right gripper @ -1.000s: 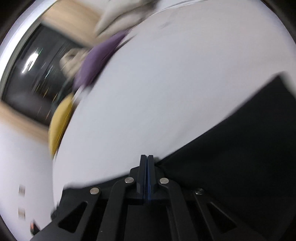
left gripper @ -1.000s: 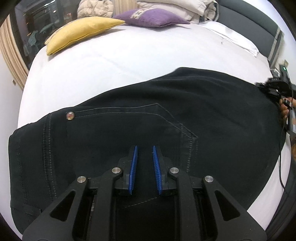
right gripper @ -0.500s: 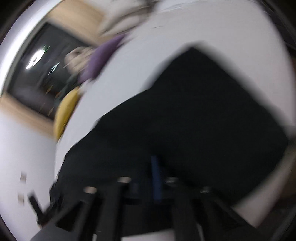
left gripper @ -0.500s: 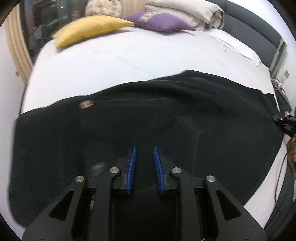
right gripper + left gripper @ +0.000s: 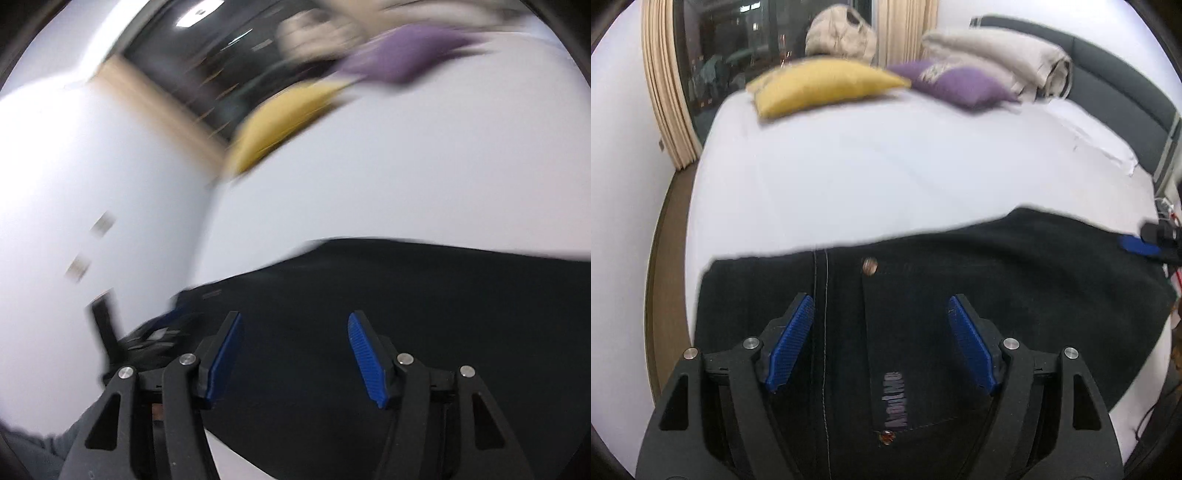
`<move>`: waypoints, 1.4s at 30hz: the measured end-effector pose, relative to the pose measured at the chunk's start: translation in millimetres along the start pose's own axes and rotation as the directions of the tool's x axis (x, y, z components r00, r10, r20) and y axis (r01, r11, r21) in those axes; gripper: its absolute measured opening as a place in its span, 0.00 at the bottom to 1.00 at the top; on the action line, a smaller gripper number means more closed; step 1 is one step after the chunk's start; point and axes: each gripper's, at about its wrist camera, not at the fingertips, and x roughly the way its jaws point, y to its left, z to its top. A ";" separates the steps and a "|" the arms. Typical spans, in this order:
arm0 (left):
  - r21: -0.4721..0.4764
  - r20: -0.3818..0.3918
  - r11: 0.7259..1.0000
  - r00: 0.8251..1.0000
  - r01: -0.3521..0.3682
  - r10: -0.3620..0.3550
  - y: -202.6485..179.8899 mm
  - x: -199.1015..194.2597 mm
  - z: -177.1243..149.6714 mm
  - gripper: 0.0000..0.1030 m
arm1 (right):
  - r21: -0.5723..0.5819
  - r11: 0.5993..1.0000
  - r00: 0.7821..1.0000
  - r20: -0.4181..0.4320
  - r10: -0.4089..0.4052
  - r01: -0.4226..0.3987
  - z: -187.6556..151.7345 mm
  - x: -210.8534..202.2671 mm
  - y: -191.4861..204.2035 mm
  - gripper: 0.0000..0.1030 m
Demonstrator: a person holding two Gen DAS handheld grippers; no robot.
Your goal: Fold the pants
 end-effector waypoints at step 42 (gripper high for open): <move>0.115 -0.058 0.993 0.998 0.021 -0.014 -104.4 -10.9 -40.9 0.80 | 0.719 0.547 0.692 0.128 -0.711 0.429 -154.4 -280.9 -224.9 0.68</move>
